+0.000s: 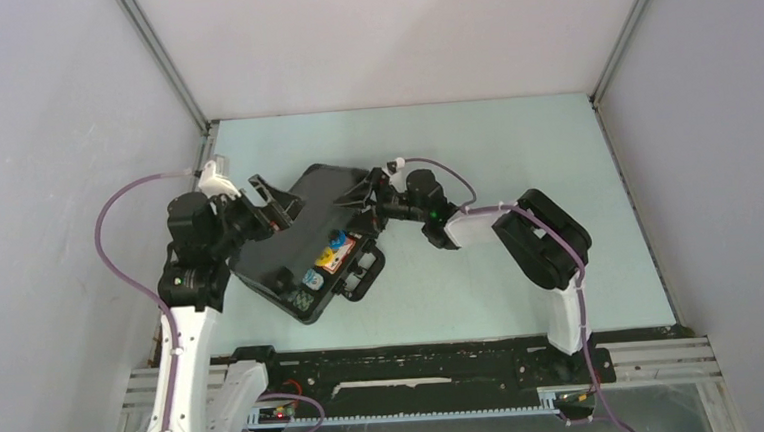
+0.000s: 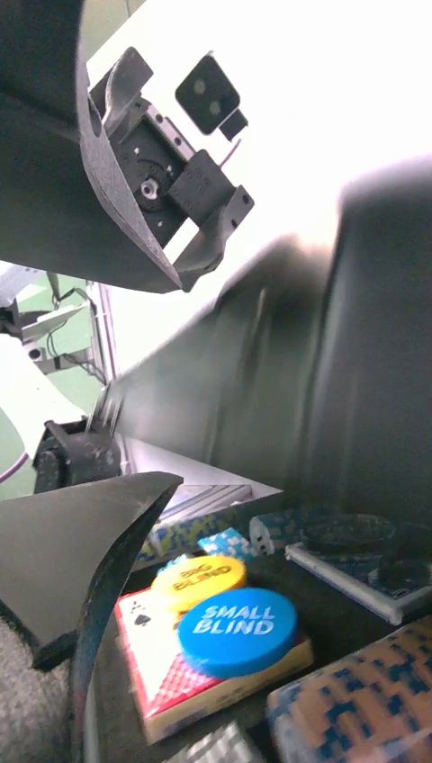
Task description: Pack up texas hold em set
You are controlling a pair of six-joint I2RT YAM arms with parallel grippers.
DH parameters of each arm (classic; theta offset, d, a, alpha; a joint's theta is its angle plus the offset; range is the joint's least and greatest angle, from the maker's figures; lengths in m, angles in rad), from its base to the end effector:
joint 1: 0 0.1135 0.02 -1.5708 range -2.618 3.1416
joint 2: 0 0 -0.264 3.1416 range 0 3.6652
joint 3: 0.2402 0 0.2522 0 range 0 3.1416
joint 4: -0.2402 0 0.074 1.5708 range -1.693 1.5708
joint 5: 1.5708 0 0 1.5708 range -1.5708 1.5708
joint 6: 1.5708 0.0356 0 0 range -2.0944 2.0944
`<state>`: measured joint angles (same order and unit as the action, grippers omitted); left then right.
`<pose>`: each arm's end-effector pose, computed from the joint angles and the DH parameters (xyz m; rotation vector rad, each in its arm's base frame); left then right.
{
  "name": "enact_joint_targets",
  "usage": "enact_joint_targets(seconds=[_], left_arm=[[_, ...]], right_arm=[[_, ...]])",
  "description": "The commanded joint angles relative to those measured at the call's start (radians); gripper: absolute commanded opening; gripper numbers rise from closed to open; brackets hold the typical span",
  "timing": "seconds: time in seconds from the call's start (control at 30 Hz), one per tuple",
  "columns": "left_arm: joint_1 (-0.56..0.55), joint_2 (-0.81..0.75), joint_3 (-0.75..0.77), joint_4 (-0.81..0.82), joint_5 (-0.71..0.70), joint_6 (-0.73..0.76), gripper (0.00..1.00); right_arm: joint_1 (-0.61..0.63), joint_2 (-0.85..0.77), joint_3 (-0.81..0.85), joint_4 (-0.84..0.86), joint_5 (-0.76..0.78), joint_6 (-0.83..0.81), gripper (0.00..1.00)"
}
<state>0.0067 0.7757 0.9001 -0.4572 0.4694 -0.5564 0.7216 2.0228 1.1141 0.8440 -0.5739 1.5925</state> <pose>0.1672 -0.0150 0.3537 -0.2196 1.9379 -0.8142 0.3152 0.3031 0.1880 0.3591 2.1487 2.0511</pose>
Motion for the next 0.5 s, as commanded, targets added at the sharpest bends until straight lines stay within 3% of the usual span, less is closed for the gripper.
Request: enact_joint_targets(seconds=[0.0,0.2,0.47], left_arm=[[0.002,-0.045,0.014,-0.031,-0.039,0.045,1.00],[0.001,-0.036,-0.017,-0.030,-0.034,0.053,1.00],[-0.021,0.074,-0.083,0.017,0.038,0.080,1.00]], right_arm=[[-0.004,-0.108,-0.063,-0.032,-0.015,-0.105,0.82],[-0.002,-0.160,-0.098,-0.194,0.004,-0.212,0.82],[-0.015,-0.344,-0.105,-0.762,0.164,-0.611,0.85]])
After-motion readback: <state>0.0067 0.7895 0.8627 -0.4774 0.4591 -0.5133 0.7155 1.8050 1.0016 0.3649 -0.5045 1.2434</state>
